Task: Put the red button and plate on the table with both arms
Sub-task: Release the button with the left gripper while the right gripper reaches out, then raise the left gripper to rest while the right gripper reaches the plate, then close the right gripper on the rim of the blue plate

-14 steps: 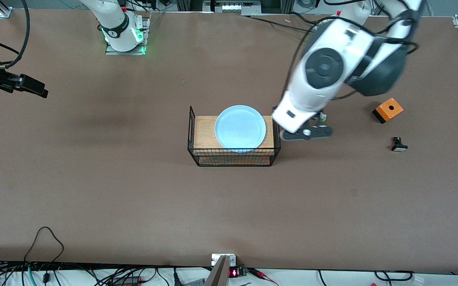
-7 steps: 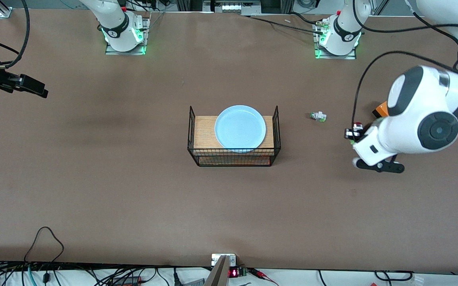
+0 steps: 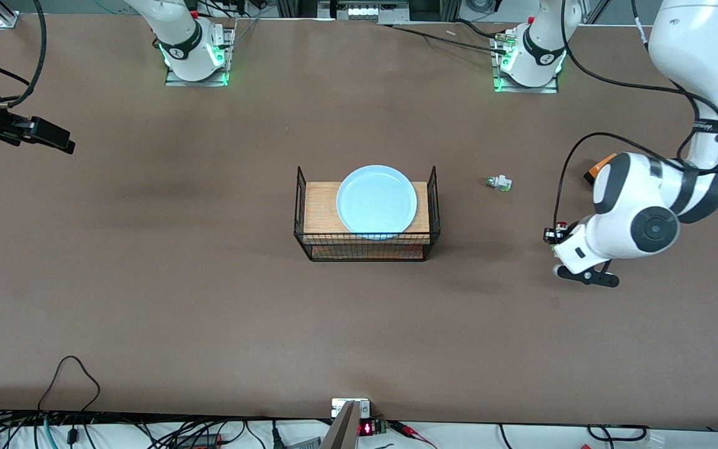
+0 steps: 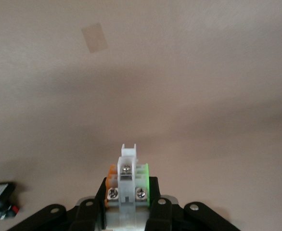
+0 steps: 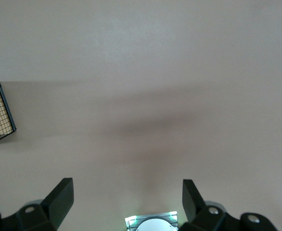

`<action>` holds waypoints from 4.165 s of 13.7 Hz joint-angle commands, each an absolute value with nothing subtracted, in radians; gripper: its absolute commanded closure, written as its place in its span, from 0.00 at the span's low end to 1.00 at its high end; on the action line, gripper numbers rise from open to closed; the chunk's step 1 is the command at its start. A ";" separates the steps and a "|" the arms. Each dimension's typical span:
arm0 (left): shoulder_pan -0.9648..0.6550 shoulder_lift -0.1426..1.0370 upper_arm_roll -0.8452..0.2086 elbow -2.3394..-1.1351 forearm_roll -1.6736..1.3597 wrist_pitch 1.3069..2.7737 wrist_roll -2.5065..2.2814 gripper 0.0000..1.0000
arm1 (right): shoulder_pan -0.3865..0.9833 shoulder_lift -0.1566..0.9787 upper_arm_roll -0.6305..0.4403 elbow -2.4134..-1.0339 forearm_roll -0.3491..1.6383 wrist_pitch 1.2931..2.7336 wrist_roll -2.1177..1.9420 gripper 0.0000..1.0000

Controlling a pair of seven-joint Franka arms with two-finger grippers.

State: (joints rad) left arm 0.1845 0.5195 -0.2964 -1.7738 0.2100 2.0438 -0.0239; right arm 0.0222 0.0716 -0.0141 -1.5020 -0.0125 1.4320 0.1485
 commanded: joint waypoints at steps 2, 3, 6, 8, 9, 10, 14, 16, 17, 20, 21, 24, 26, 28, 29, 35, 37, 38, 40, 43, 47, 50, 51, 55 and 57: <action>0.265 0.578 -0.296 -1.855 0.267 2.215 0.041 0.83 | 0.014 0.084 -0.009 -1.476 -0.021 1.414 0.137 0.00; 0.268 0.597 -0.296 -1.859 0.267 2.245 0.046 0.83 | 0.012 0.084 -0.009 -1.476 -0.020 1.410 0.138 0.00; 0.287 0.620 -0.293 -1.862 0.268 2.272 0.054 0.67 | -0.009 0.103 -0.008 -1.480 0.018 1.408 0.149 0.00; 0.287 0.624 -0.296 -1.862 0.267 2.264 0.054 0.27 | -0.005 0.104 -0.008 -1.482 0.112 1.408 0.175 0.00; 0.287 0.620 -0.296 -1.861 0.267 2.258 0.052 0.09 | 0.001 0.104 -0.002 -1.480 0.142 1.410 0.214 0.00; 0.287 0.617 -0.296 -1.855 0.267 2.241 0.054 0.00 | 0.015 0.106 0.002 -1.480 0.159 1.413 0.282 0.00; 0.276 0.543 -0.317 -1.818 0.265 2.127 0.037 0.00 | 0.176 0.132 0.002 -1.479 0.160 1.452 0.619 0.00; 0.278 0.496 -0.373 -1.763 0.264 1.987 0.035 0.00 | 0.227 0.159 0.002 -1.479 0.158 1.486 0.640 0.00; 0.276 0.483 -0.392 -1.728 0.255 1.921 0.028 0.00 | 0.268 0.187 0.002 -1.479 0.156 1.494 0.688 0.00; 0.273 0.474 -0.503 -1.516 0.255 1.641 -0.076 0.00 | 0.386 0.254 0.002 -1.479 0.153 1.615 1.031 0.00; 0.272 0.472 -0.534 -1.455 0.256 1.568 -0.089 0.00 | 0.431 0.274 0.002 -1.479 0.150 1.635 1.119 0.00; 0.275 0.439 -0.587 -1.341 0.250 1.430 -0.097 0.00 | 0.520 0.325 0.002 -1.477 0.147 1.747 1.326 0.00; 0.259 0.350 -0.592 -1.331 0.249 1.405 -0.097 0.00 | 0.563 0.353 0.000 -1.476 0.141 1.791 1.414 0.00; 0.189 0.254 -0.466 -1.370 0.198 1.439 -0.119 0.00 | 0.612 0.376 0.000 -1.474 0.060 1.801 1.436 0.00; 0.113 0.218 -0.348 -1.409 0.140 1.487 -0.124 0.00 | 0.636 0.389 0.000 -1.476 0.025 1.804 1.456 0.00; -0.057 0.086 -0.092 -1.603 0.027 1.651 -0.083 0.00 | 0.686 0.474 0.002 -1.416 0.021 1.913 1.770 0.00; -0.055 0.095 -0.112 -1.583 0.041 1.620 -0.087 0.00 | 0.721 0.520 0.000 -1.366 0.015 1.911 1.781 0.00; -0.057 0.095 -0.120 -1.583 0.043 1.624 -0.090 0.00 | 0.727 0.535 0.000 -1.355 0.015 1.911 1.782 0.00; -0.057 0.095 -0.126 -1.583 0.043 1.623 -0.089 0.00 | 0.733 0.549 0.000 -1.353 0.018 1.925 1.782 0.00; -0.057 0.095 -0.126 -1.583 0.043 1.621 -0.089 0.00 | 0.770 0.572 0.002 -1.353 0.011 1.930 1.763 0.00; -0.055 0.097 -0.124 -1.582 0.043 1.624 -0.089 0.00 | 0.831 0.609 0.000 -1.356 -0.084 1.924 1.724 0.00; -0.054 0.100 -0.124 -1.582 0.043 1.624 -0.089 0.00 | 0.833 0.624 0.000 -1.358 -0.086 1.921 1.724 0.10; -0.054 0.101 -0.124 -1.582 0.041 1.624 -0.090 0.00 | 0.838 0.626 0.000 -1.358 -0.086 1.921 1.718 0.15; -0.055 0.101 -0.124 -1.580 0.043 1.621 -0.091 0.00 | 0.833 0.626 0.000 -1.356 -0.074 1.914 1.703 0.49; -0.055 0.101 -0.124 -1.580 0.043 1.621 -0.091 0.00 | 0.833 0.626 0.000 -1.358 -0.069 1.911 1.701 0.64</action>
